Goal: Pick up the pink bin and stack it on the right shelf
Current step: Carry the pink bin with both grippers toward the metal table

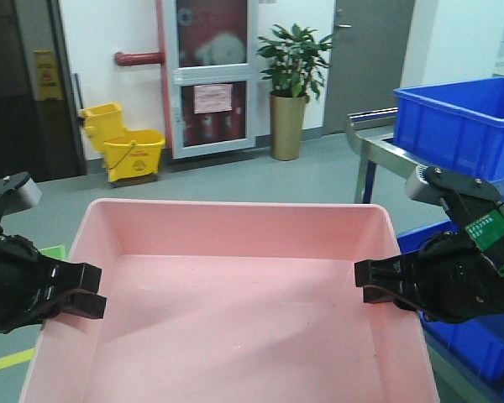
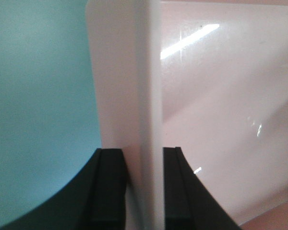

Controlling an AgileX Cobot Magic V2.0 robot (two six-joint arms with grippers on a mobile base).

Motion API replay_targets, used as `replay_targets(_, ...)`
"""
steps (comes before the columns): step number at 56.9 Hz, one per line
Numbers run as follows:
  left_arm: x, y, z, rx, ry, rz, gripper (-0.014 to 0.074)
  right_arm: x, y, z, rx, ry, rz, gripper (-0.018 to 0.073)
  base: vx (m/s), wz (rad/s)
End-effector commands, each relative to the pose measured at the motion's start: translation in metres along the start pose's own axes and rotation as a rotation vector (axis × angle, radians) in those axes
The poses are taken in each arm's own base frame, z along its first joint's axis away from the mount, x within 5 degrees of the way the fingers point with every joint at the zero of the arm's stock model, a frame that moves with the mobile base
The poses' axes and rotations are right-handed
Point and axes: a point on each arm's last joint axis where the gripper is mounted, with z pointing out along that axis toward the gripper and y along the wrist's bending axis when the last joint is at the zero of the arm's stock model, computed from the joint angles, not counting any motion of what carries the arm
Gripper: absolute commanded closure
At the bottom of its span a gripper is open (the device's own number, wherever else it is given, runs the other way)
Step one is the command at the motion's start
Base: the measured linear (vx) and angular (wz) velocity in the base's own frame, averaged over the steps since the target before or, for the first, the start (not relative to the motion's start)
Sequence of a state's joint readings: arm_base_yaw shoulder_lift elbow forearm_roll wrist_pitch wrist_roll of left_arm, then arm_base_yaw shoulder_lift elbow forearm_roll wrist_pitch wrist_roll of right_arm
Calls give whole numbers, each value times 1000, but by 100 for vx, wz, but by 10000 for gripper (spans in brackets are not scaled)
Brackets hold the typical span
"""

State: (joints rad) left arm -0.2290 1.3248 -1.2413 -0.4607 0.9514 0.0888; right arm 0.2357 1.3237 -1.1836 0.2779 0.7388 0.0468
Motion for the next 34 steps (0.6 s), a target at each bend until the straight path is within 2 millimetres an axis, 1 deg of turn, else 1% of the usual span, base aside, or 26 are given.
replay_targets(1,-7,-16,-19,88,-97,-19,601,-18,7,-20,-40,-159,10,568,41,-37)
replay_targets(8,-7,-16,-19,88,-97,-19,601,-18,7,-20,-40,-160,10,568,40,-46)
replay_targets(15,-7,-16,-19,88,-97,-19,601,-18,7,-20,-40,-160,10,568,39,-66)
replay_targets(34,-7,-16,-19,88,-97,-19,601,-18,7,-20,-40,-160,10,568,35,-93)
